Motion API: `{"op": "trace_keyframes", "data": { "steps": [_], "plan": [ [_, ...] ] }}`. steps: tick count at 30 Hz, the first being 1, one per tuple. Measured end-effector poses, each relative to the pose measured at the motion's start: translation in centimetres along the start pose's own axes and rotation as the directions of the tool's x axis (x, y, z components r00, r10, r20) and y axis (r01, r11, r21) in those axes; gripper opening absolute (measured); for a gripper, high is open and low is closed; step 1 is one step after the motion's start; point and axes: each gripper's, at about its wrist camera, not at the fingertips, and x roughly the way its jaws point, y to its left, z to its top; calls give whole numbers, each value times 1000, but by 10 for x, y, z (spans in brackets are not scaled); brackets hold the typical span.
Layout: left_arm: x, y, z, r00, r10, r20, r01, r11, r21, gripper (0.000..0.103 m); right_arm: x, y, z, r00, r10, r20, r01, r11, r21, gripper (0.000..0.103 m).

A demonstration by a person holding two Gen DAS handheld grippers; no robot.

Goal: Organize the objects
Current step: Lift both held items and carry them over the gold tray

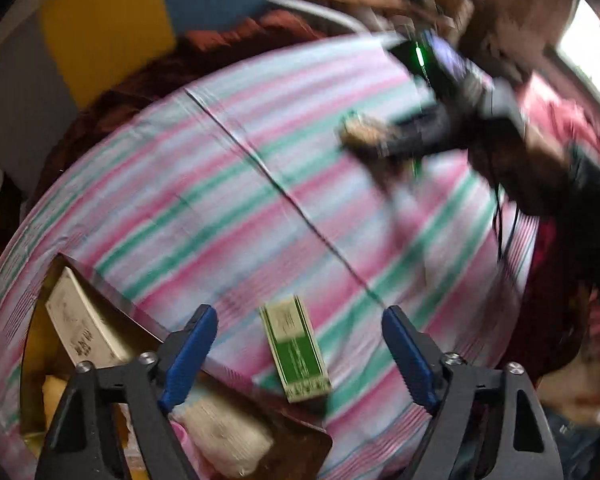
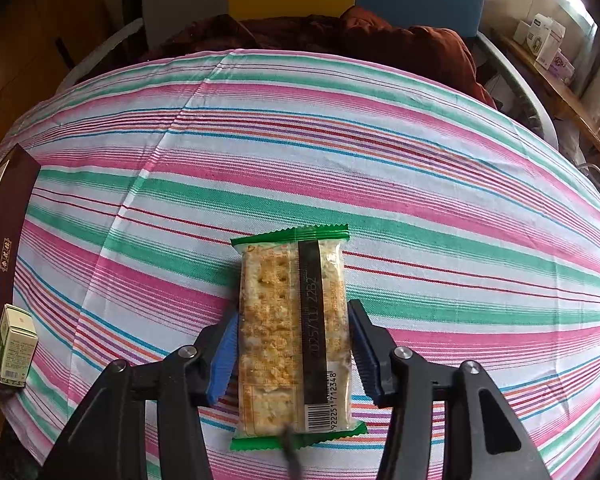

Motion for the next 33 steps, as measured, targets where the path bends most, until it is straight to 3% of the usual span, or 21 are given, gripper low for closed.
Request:
{"op": "trace_keyframes", "data": {
  "steps": [2,4,7,8,9,14,20,23,27,28,33],
  "plan": [
    [16,-7,0,997,60,-57,-58,998,39,80,0,1,0,1000,-1,0,1,1000,-1,52],
    [28,-7,1,994,71,-87,-68,997,36,76,3,-3,3,1000,1,0,-1,1000,-1,52],
    [39,-8,-1,992,57,-113,-53,998,38,56,4,-1,4,1000,1,0,-1,1000,-4,52],
    [42,-9,-3,991,57,-120,-53,998,40,40,4,0,4,1000,0,0,0,1000,-7,52],
    [47,-10,-5,990,55,-132,-50,998,40,31,5,1,4,1000,-1,0,1,1000,-11,52],
    [46,-7,-15,995,30,-93,-30,1000,-2,30,5,8,5,1000,3,5,-3,999,-32,46],
    [7,-8,-30,997,57,61,-53,996,-72,30,4,9,8,1000,15,20,-15,1000,-24,45],
    [-23,-10,-32,981,111,162,-92,989,-118,31,4,8,8,999,24,28,-24,1000,-18,45],
    [-58,-1,-38,937,223,268,-172,964,-202,31,10,10,9,999,32,9,-32,999,-20,45],
    [-65,3,-42,931,233,283,-172,959,-223,31,4,14,-3,999,32,6,-32,999,-23,45],
    [-89,19,-67,886,319,336,-211,923,-321,31,-4,38,0,998,61,-2,-61,998,-30,45]
  ]
}}
